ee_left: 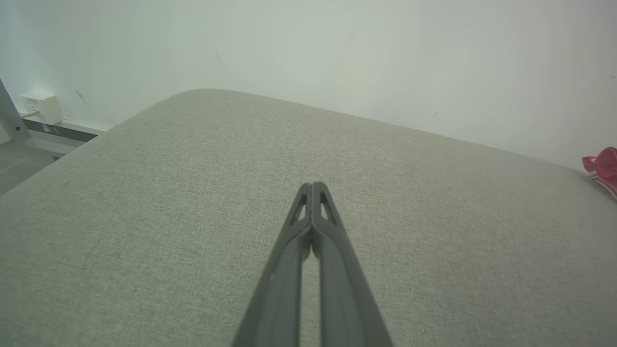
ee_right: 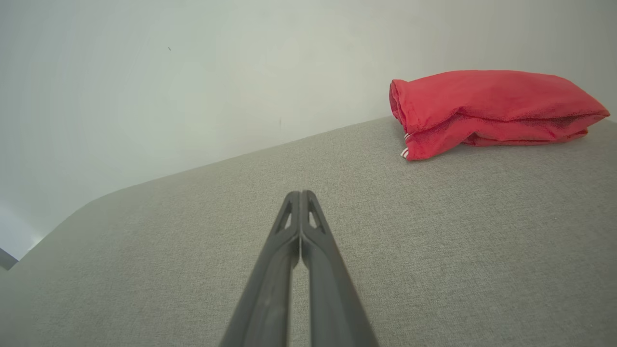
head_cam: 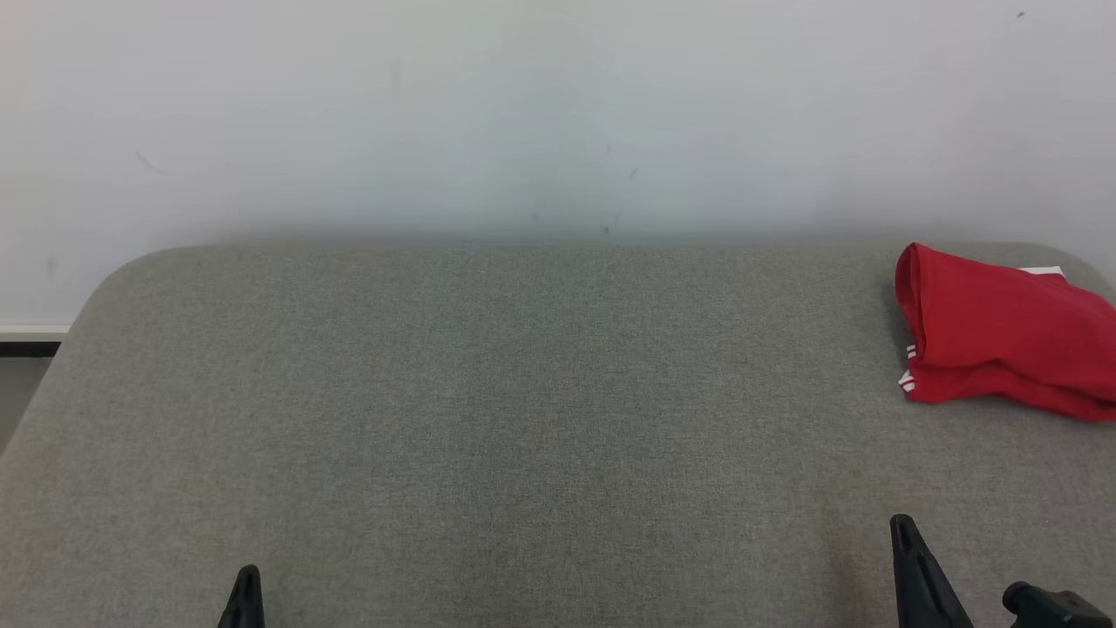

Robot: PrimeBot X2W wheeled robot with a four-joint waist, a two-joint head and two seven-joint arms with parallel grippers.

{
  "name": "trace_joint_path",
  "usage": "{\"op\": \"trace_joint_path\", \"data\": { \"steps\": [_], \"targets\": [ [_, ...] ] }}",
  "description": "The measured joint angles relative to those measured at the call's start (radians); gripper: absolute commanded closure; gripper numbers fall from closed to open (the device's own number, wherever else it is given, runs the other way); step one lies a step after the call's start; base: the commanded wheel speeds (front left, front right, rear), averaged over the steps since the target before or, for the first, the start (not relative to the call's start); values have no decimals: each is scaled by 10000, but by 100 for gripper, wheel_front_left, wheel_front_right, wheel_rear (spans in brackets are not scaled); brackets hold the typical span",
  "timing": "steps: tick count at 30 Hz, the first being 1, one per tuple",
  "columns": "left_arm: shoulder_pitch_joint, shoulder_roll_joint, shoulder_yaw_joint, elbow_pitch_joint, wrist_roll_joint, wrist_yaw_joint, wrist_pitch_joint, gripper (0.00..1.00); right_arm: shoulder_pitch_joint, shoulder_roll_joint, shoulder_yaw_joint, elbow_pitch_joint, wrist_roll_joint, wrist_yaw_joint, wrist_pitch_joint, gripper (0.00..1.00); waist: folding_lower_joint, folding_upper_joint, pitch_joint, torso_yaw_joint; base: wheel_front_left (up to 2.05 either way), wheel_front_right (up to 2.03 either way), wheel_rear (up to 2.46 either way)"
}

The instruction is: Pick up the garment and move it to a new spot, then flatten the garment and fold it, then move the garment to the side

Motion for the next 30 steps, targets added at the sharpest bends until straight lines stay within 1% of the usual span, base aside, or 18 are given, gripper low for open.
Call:
{"op": "trace_joint_path", "data": {
  "steps": [12, 30],
  "targets": [
    [-211, -127, 142, -2, -2113, -86, 502, 100, -333, -33, -29, 238, 2169, 0, 307, 100, 1, 0, 47, -37, 0, 0, 0],
    [-612, -286, 359, 10, -4821, -178, 1243, 100, -826, -98, -134, 525, 4961, 0, 757, 100, 0, 0, 119, -93, 0, 0, 0]
  ]
}}
